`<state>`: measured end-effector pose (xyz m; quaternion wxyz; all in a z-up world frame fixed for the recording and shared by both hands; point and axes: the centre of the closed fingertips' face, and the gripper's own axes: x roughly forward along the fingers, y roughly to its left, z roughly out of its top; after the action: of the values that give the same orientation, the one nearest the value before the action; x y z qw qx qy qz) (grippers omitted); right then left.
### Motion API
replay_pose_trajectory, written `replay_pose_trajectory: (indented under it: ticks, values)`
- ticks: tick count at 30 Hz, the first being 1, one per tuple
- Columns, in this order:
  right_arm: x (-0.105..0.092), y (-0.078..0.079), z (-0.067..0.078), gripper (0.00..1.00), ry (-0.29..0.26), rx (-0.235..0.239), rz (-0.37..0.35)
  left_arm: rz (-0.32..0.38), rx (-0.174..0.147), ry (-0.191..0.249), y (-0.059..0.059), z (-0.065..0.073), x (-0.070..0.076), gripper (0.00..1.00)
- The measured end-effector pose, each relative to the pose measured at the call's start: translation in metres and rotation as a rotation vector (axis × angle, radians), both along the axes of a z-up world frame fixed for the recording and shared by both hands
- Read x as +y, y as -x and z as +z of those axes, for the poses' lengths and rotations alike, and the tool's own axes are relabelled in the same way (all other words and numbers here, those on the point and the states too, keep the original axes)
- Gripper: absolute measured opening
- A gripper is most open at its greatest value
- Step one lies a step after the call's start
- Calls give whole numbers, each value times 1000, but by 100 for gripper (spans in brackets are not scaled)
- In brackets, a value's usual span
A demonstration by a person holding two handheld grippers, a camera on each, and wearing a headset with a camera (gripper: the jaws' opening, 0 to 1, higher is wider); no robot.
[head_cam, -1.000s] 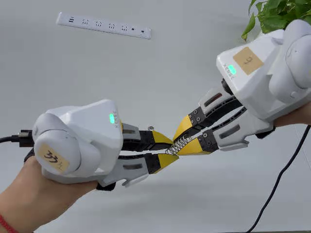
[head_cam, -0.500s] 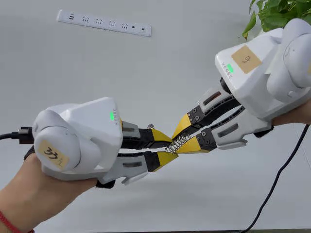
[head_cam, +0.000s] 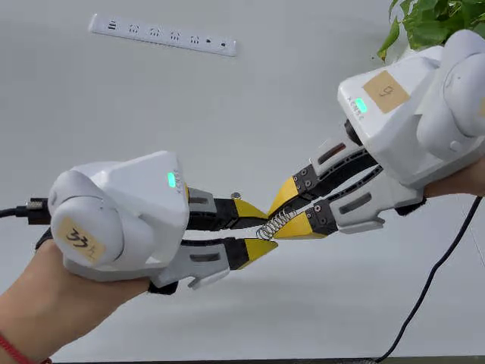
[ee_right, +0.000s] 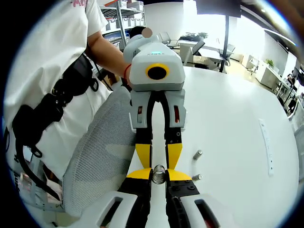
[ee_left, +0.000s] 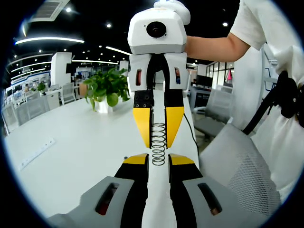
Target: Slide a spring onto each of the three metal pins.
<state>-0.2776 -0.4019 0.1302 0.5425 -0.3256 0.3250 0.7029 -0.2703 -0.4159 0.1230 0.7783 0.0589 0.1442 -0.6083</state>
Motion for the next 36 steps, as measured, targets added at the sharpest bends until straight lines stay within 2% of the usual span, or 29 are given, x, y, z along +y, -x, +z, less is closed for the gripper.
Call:
replay_pose_trajectory:
  ticks: [11,16,21,28,31,36]
  values:
    - [-12,-12,7,7,-14,-19,-69,33,4,-21,-2,-6,17,18]
    - [-21,-20,6,7,-2,-33,-108,55,8,-31,-5,-8,28,22]
    - [-34,-35,3,7,27,-58,-165,77,4,-77,-9,-20,44,27]
    - [-49,-53,-5,7,68,-78,-237,114,21,-85,-16,-26,64,36]
    - [-54,-62,-11,7,93,-91,-263,124,27,-103,-18,-32,72,42]
    - [-59,-70,-18,7,126,-107,-296,136,44,-103,-19,-38,79,53]
